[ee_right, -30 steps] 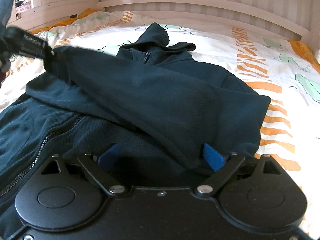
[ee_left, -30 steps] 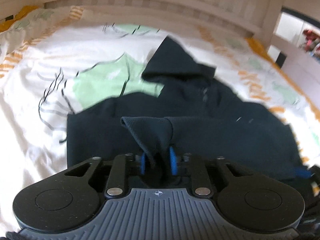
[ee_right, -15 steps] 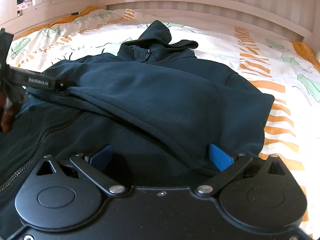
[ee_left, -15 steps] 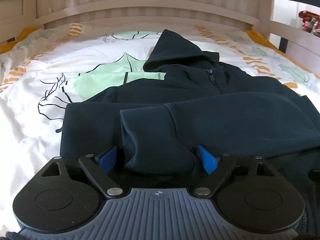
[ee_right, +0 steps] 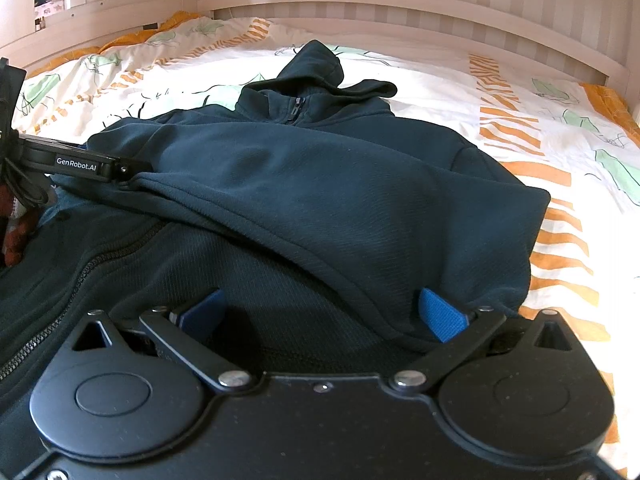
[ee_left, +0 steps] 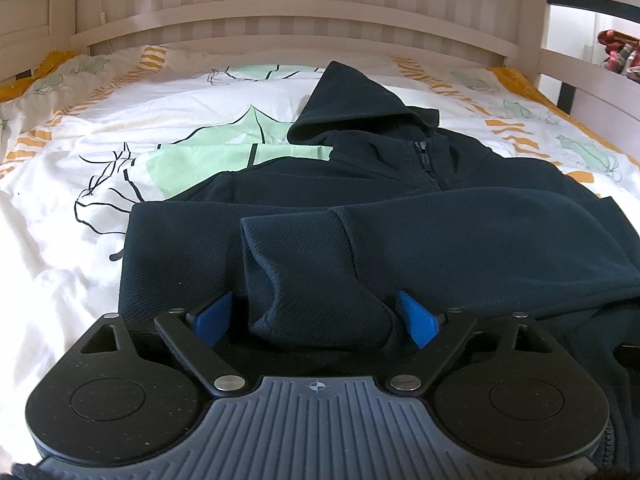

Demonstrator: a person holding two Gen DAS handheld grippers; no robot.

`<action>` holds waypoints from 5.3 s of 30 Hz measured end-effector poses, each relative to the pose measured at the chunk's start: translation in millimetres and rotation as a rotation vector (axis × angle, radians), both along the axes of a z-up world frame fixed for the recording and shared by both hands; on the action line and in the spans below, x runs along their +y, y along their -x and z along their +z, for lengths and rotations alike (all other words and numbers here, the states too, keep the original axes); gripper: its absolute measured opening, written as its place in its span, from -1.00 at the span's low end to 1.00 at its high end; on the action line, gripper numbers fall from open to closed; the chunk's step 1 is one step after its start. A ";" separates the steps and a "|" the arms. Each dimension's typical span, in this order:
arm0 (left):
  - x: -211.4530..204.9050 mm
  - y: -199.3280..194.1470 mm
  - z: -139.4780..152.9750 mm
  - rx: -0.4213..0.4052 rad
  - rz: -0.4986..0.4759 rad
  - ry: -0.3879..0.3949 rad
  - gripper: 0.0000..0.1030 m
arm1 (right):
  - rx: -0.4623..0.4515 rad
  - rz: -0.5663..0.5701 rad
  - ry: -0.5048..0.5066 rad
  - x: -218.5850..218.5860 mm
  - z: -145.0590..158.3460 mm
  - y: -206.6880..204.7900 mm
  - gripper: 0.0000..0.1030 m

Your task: Fold large clothes

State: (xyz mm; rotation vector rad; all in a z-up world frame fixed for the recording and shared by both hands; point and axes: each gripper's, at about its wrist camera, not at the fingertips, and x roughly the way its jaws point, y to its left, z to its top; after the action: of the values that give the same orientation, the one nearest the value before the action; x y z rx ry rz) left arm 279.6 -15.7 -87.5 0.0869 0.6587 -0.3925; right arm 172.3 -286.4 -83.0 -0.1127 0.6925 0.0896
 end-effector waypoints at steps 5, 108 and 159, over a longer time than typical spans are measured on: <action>-1.0 0.2 -0.3 -0.007 0.003 -0.006 0.72 | -0.004 -0.001 -0.001 -0.6 -0.9 0.1 1.00; -68.7 -196.4 51.3 -0.115 0.058 -0.056 0.74 | -0.187 -0.217 -0.046 -64.9 77.9 -295.1 -0.85; -103.7 -202.1 17.5 -0.168 -0.107 -0.340 0.75 | -0.060 -0.256 -0.282 -93.3 21.1 -277.5 -0.02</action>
State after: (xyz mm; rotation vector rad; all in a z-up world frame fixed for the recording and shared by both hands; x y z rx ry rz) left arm 481.7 -119.4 -70.1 0.4753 0.5511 -0.3687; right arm 449.8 -379.7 -61.9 0.2425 0.6232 -0.0621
